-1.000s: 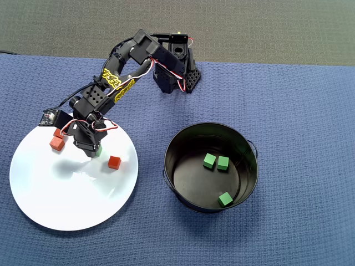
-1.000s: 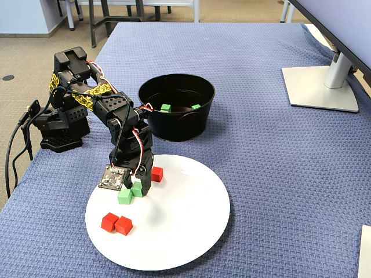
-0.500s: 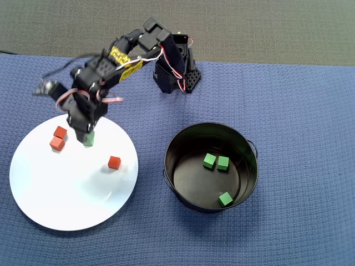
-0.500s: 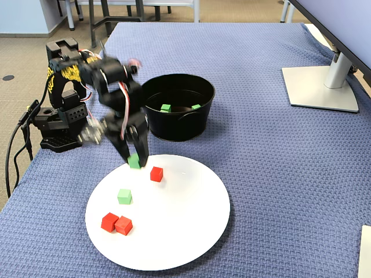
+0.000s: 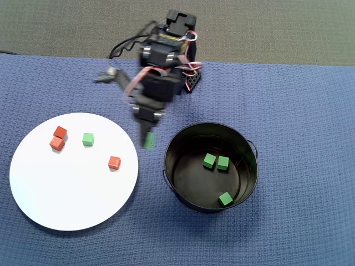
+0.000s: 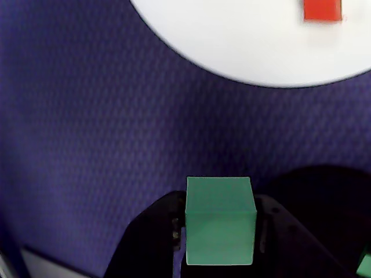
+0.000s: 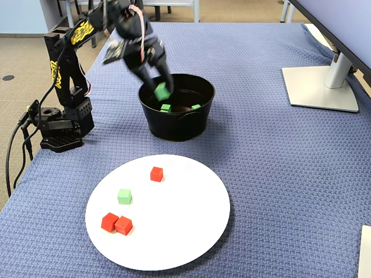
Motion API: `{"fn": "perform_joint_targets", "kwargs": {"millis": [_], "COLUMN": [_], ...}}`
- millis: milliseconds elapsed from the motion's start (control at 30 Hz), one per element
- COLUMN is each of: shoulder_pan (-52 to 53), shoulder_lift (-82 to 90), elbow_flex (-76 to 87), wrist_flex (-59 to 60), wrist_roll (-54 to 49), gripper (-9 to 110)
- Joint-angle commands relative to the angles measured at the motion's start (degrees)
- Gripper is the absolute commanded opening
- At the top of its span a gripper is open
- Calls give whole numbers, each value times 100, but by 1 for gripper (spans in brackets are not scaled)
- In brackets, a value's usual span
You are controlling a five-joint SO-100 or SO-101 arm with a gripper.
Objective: Pick up the green cubes from the white plate and place them in the black recipient
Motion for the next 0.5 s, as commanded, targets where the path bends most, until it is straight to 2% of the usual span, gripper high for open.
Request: {"fn": "perform_joint_targets", "kwargs": {"millis": [0, 133, 233, 333, 467], "shoulder_pan": [-1213, -2030, -2373, -2373, -2030], "shoulder_lift": [536, 686, 659, 721, 800], "elbow_flex": [791, 1626, 1731, 1652, 1283], "wrist_flex": [-817, -1494, -1547, -1556, -1362], "wrist_roll": [589, 773, 967, 1020, 396], "gripper": [0, 0, 15, 25, 29]}}
